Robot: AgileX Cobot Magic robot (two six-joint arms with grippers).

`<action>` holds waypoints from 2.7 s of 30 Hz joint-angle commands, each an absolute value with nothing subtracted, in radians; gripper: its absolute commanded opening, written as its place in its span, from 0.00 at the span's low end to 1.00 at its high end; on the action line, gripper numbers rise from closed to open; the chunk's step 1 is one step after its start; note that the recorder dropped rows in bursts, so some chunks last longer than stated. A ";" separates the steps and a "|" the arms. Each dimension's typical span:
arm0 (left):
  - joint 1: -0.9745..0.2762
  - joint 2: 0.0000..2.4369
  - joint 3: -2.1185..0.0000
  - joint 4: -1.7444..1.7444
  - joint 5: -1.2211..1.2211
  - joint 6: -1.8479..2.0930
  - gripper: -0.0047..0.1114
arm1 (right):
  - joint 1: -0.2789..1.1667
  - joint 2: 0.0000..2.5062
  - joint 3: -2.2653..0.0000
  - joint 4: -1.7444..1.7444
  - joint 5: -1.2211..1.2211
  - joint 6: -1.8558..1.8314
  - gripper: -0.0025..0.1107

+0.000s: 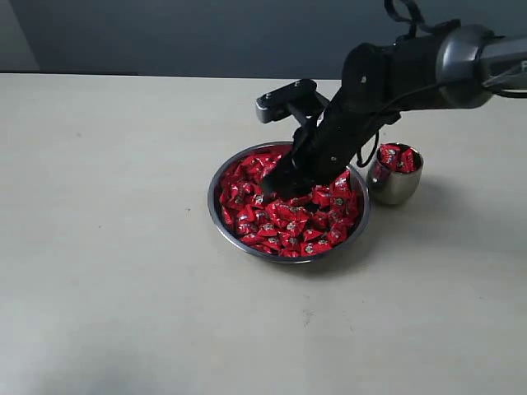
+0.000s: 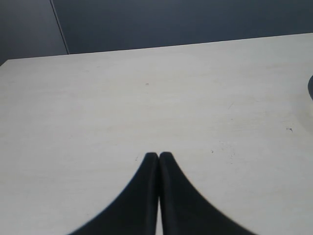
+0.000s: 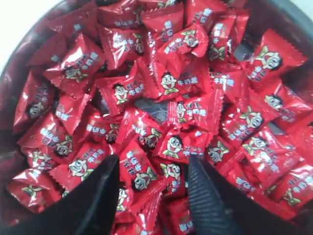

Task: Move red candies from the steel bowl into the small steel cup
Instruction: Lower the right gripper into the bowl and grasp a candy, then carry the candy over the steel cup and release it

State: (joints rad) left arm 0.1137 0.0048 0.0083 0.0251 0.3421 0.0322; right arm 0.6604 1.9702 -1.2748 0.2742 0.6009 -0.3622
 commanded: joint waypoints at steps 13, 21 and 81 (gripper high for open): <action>0.108 0.000 0.000 0.027 0.337 0.029 0.04 | 0.677 2.053 -1.287 0.286 0.587 -0.414 0.51; 0.108 0.000 0.000 0.027 0.337 0.029 0.04 | 0.677 2.073 -1.287 0.282 0.564 -0.414 0.27; 0.108 0.000 0.000 0.027 0.337 0.029 0.04 | 0.677 2.053 -1.281 0.380 0.480 -0.270 0.05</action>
